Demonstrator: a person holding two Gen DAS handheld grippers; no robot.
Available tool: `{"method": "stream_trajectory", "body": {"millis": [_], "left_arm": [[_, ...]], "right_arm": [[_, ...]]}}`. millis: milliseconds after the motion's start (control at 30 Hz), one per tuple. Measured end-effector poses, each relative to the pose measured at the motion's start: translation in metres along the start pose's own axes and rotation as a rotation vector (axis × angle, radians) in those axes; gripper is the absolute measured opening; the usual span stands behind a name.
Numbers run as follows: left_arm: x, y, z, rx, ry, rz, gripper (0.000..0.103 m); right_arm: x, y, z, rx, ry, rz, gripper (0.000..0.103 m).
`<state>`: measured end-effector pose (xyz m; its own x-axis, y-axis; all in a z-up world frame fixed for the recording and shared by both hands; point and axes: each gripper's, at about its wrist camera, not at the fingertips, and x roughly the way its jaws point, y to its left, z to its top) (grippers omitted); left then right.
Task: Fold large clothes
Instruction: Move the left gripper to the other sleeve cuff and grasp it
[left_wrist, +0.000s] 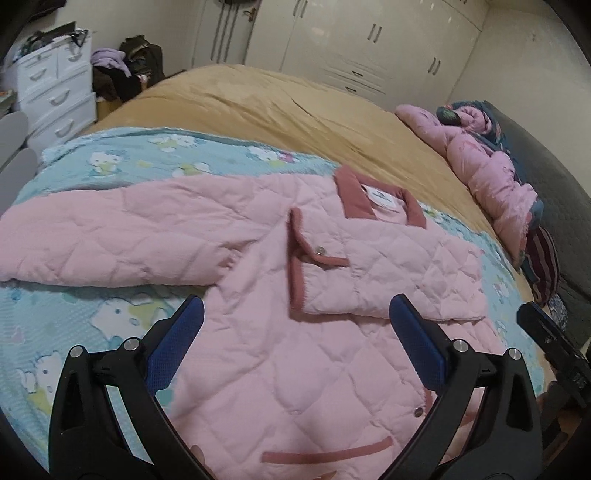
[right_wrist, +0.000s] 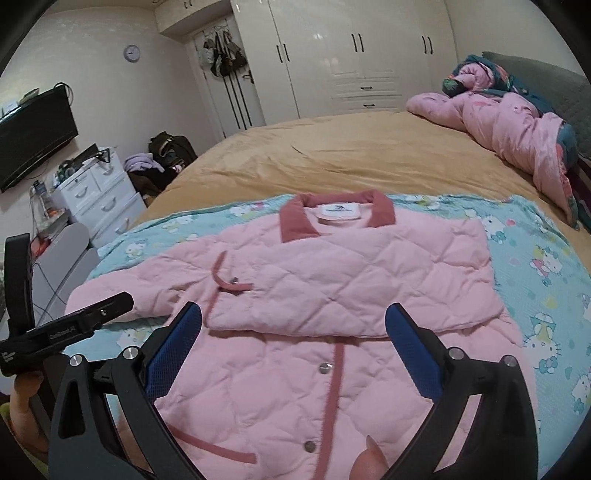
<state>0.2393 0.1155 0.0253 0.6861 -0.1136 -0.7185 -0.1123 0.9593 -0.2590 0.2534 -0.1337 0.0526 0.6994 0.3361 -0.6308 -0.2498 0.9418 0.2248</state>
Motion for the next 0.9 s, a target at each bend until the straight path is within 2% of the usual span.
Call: {"method": "stream_trajectory", "body": {"millis": [300,567,900], "left_arm": [[-0.021,0.046,0.002,-0.015,-0.061,0.089,0.094],[-0.028,0.098,-0.001,-0.086,-0.092,0.157,0.094],[-0.03,0.164,-0.002,-0.198,-0.111,0.226,0.094]], "right_arm": [[0.012,0.049,0.002,-0.067,-0.004,0.041,0.099],[0.028,0.096,0.004,-0.121,-0.014,0.082,0.099],[0.06,0.155,-0.001,-0.193,0.028,0.142,0.099]]}}
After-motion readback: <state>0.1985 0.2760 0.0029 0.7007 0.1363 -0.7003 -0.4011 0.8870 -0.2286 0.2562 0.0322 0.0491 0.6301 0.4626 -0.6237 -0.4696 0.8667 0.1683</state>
